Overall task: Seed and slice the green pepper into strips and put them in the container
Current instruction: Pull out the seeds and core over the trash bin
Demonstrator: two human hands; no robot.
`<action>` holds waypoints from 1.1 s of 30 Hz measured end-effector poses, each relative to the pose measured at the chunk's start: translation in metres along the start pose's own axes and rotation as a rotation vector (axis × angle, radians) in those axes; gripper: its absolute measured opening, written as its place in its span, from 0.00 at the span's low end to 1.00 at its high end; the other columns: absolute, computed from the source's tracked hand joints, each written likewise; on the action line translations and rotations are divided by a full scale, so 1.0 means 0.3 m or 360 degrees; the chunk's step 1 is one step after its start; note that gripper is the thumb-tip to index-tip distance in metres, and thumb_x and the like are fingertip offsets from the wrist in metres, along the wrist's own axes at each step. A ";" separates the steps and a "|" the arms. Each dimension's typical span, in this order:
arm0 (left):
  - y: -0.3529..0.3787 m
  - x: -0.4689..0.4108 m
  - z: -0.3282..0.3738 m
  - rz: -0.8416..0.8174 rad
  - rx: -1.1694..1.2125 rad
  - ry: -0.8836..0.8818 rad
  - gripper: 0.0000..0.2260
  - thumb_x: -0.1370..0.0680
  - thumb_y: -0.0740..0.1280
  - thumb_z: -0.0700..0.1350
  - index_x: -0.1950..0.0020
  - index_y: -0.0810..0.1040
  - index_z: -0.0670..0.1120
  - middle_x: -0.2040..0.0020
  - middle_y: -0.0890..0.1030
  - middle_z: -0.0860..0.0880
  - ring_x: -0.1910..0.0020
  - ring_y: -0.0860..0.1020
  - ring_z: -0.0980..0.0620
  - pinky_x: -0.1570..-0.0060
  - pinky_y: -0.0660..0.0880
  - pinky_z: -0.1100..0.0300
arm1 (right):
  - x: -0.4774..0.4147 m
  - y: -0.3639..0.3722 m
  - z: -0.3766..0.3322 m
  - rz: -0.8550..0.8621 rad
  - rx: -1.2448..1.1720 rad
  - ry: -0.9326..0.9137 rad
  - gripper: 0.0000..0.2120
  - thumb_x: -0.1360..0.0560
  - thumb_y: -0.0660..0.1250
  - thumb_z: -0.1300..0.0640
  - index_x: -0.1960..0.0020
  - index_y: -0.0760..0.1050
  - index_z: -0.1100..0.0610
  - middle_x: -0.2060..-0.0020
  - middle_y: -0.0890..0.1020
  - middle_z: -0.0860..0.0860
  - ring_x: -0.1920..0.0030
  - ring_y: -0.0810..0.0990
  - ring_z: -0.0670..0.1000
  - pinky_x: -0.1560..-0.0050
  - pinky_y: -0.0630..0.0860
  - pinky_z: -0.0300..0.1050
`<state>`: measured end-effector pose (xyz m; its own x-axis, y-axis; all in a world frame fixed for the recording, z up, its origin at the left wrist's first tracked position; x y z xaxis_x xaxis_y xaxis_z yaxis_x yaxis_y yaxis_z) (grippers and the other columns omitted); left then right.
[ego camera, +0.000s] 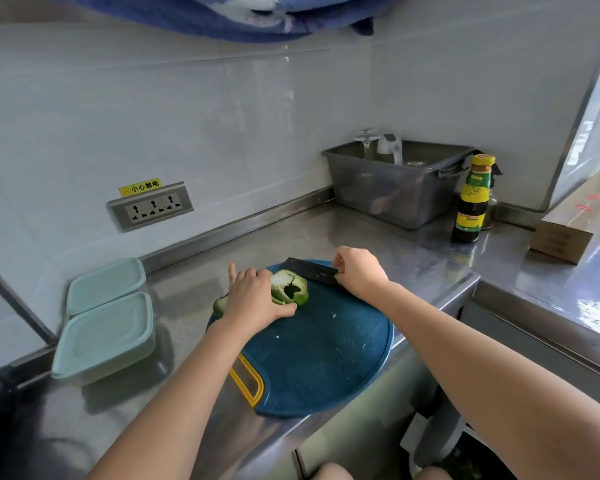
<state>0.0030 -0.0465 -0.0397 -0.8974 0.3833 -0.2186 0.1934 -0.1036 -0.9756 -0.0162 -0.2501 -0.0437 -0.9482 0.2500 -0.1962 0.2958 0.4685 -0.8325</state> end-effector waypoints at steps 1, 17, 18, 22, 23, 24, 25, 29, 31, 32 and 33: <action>-0.008 0.005 0.017 0.0045 0.0042 0.0013 0.33 0.33 0.66 0.67 0.36 0.70 0.46 0.42 0.75 0.48 0.39 0.71 0.48 0.29 0.47 0.49 | 0.014 -0.017 0.010 0.0024 -0.0137 0.0027 0.09 0.30 0.66 0.64 0.50 0.76 0.58 0.55 0.80 0.53 0.55 0.77 0.52 0.56 0.74 0.42; 0.029 0.295 0.576 -0.1144 0.2903 0.0007 0.14 0.30 0.67 0.40 0.46 0.75 0.36 0.57 0.81 0.45 0.61 0.81 0.54 0.59 0.79 0.65 | 0.589 -0.314 0.532 0.0102 -0.1063 0.0773 0.11 0.35 0.69 0.74 0.60 0.76 0.59 0.65 0.79 0.55 0.65 0.78 0.52 0.56 0.80 0.46; 0.046 0.313 0.608 -0.1218 0.2929 -0.0017 0.13 0.29 0.68 0.38 0.46 0.74 0.36 0.57 0.80 0.44 0.61 0.81 0.53 0.61 0.79 0.65 | 0.625 -0.308 0.575 0.0101 -0.0939 0.0848 0.11 0.36 0.68 0.74 0.62 0.76 0.59 0.66 0.79 0.55 0.66 0.79 0.53 0.55 0.80 0.49; 0.138 0.371 0.715 -0.1420 0.2986 -0.0067 0.14 0.27 0.68 0.39 0.44 0.75 0.36 0.55 0.83 0.42 0.58 0.83 0.48 0.58 0.80 0.61 | 0.745 -0.261 0.704 0.0069 -0.0533 0.1062 0.09 0.39 0.68 0.70 0.67 0.76 0.56 0.67 0.82 0.55 0.66 0.81 0.55 0.58 0.82 0.51; 0.165 0.381 0.738 -0.1458 0.3002 -0.0074 0.15 0.28 0.68 0.40 0.44 0.75 0.37 0.55 0.83 0.42 0.57 0.83 0.47 0.57 0.80 0.59 | 0.767 -0.246 0.725 0.0065 -0.0462 0.1092 0.09 0.39 0.68 0.69 0.69 0.75 0.56 0.69 0.81 0.54 0.66 0.81 0.55 0.61 0.81 0.47; 0.191 0.391 0.762 -0.1481 0.3001 -0.0085 0.14 0.29 0.68 0.40 0.45 0.76 0.38 0.54 0.83 0.43 0.57 0.83 0.47 0.56 0.81 0.58 | 0.785 -0.229 0.741 0.0054 -0.0409 0.1119 0.09 0.38 0.69 0.68 0.70 0.74 0.56 0.70 0.80 0.53 0.67 0.80 0.54 0.64 0.78 0.43; 0.217 0.400 0.781 -0.1483 0.2985 -0.0092 0.12 0.28 0.69 0.40 0.46 0.77 0.39 0.54 0.84 0.43 0.57 0.83 0.47 0.56 0.81 0.57 | 0.799 -0.207 0.761 0.0037 -0.0371 0.1143 0.09 0.38 0.69 0.67 0.71 0.74 0.55 0.72 0.79 0.52 0.68 0.79 0.53 0.68 0.74 0.38; 0.312 0.425 0.845 -0.1423 0.2975 -0.0227 0.19 0.34 0.77 0.49 0.47 0.76 0.45 0.53 0.83 0.46 0.59 0.83 0.52 0.61 0.81 0.57 | 0.817 -0.116 0.849 0.0024 -0.0367 0.1200 0.01 0.32 0.72 0.61 0.62 0.81 0.58 0.63 0.83 0.54 0.60 0.80 0.52 0.72 0.67 0.34; 0.362 0.426 0.863 -0.1404 0.3004 -0.0262 0.35 0.47 0.82 0.53 0.43 0.75 0.49 0.51 0.83 0.47 0.58 0.83 0.51 0.62 0.79 0.59 | 0.817 -0.082 0.886 0.0049 -0.0403 0.1282 0.09 0.27 0.69 0.55 0.53 0.83 0.60 0.61 0.82 0.56 0.58 0.80 0.53 0.66 0.67 0.40; 0.386 0.429 0.870 -0.1409 0.3009 -0.0249 0.38 0.49 0.83 0.53 0.41 0.74 0.51 0.48 0.81 0.47 0.55 0.82 0.51 0.61 0.79 0.59 | 0.818 -0.075 0.891 0.0079 -0.0415 0.1302 0.13 0.25 0.67 0.52 0.52 0.83 0.61 0.63 0.80 0.56 0.60 0.78 0.53 0.63 0.66 0.41; 0.409 0.430 0.878 -0.1420 0.3008 -0.0213 0.39 0.48 0.83 0.52 0.39 0.73 0.53 0.44 0.79 0.47 0.52 0.82 0.50 0.59 0.78 0.59 | 0.817 -0.068 0.899 0.0130 -0.0421 0.1285 0.17 0.23 0.64 0.49 0.51 0.82 0.63 0.66 0.78 0.56 0.62 0.76 0.53 0.63 0.66 0.42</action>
<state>-0.1934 -0.2514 -0.1826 -0.5287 0.8024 0.2769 -0.6754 -0.5952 0.4353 -0.2859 -0.4271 -0.2146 -0.5785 0.7721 0.2629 0.4723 0.5799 -0.6638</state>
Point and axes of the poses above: each hand's wrist, its own x-axis away from the middle knuckle, its own y-axis out of the palm, z = x × y, the point moved 2 cm from there along -x, towards the middle knuckle
